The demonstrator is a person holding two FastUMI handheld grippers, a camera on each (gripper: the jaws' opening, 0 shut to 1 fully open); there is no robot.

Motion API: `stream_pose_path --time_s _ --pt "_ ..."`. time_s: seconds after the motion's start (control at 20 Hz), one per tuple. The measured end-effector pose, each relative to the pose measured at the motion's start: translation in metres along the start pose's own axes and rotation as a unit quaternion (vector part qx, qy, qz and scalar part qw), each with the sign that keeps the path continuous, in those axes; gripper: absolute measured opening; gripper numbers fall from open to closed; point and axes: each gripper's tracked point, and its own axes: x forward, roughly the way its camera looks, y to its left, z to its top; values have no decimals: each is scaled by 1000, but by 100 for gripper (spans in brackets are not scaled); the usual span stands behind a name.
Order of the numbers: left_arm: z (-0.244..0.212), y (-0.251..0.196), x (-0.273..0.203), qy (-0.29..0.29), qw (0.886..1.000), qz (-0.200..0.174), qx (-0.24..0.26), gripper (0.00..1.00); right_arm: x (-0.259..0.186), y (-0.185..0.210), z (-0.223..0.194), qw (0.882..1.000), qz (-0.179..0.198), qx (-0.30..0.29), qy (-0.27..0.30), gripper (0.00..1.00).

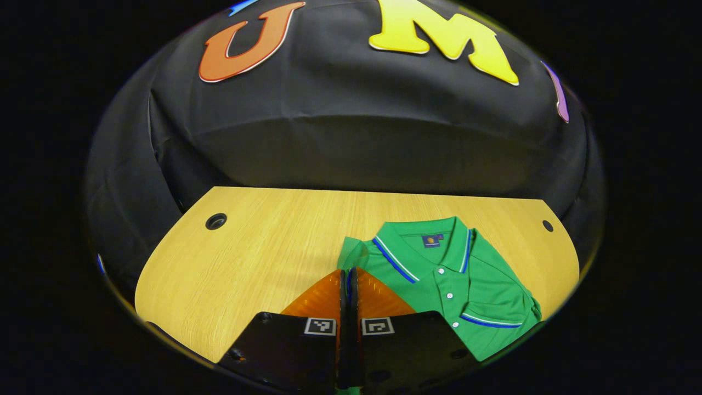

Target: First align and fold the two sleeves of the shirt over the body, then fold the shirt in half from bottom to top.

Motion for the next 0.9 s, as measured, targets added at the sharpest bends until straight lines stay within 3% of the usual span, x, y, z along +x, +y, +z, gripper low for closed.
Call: stream_pose_path --time_s 0.3,0.4,0.65,0.8,0.9 --pt "-10 -25 -9 7 1000 -12 22 3 -6 -7 6 1000 4 5 -8 96" --pt "-11 -31 -11 8 1000 -14 21 3 -8 -7 3 1000 6 2 -5 90" --pt "-21 -46 -12 24 999 -24 22 3 -11 -7 -3 1000 13 5 2 96" --pt "-29 -45 -10 34 999 -6 39 5 -12 -3 -7 1000 19 1 9 93" --pt "-27 -53 -13 26 999 -16 28 68 -14 0 -9 1000 25 -5 10 96"
